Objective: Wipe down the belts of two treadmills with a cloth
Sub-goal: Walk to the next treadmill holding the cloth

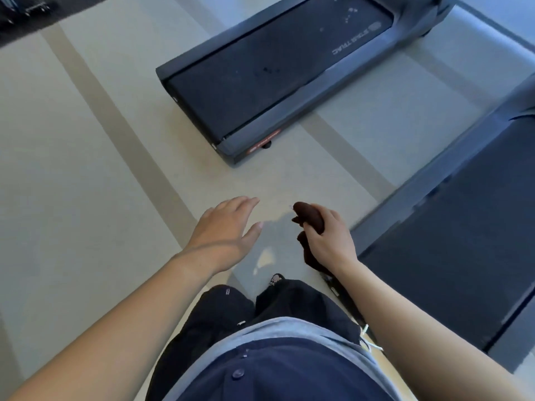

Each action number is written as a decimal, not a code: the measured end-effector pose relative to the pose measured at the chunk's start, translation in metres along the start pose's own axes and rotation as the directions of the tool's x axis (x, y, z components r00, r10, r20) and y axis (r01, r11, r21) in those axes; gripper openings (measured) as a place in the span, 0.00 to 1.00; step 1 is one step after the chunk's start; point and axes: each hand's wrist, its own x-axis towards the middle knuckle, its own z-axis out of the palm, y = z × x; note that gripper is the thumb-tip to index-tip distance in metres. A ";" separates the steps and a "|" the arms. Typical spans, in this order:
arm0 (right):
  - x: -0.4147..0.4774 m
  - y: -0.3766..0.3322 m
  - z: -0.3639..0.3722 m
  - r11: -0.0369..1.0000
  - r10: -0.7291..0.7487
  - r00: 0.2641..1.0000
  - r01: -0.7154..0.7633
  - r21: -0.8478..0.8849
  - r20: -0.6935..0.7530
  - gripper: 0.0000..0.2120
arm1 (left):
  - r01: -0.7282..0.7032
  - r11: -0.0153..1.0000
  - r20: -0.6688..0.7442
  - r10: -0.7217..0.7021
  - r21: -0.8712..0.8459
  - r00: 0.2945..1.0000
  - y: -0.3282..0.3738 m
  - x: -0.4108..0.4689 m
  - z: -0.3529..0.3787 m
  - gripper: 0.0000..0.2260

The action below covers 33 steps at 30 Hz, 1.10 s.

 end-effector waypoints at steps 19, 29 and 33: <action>0.230 -0.119 -0.015 0.953 0.272 0.907 -0.207 0.221 -0.322 0.20 | -0.467 0.873 0.128 0.452 0.140 0.883 -0.042 0.325 -0.158 0.23; 0.312 -0.121 -0.056 0.917 0.344 0.853 -0.215 0.337 -0.392 0.19 | -0.492 0.866 0.182 0.472 0.084 0.862 -0.003 0.438 -0.184 0.23; 0.364 -0.108 -0.096 0.919 0.326 0.867 -0.197 0.341 -0.378 0.18 | -0.500 0.864 0.206 0.480 0.059 0.853 0.039 0.484 -0.180 0.23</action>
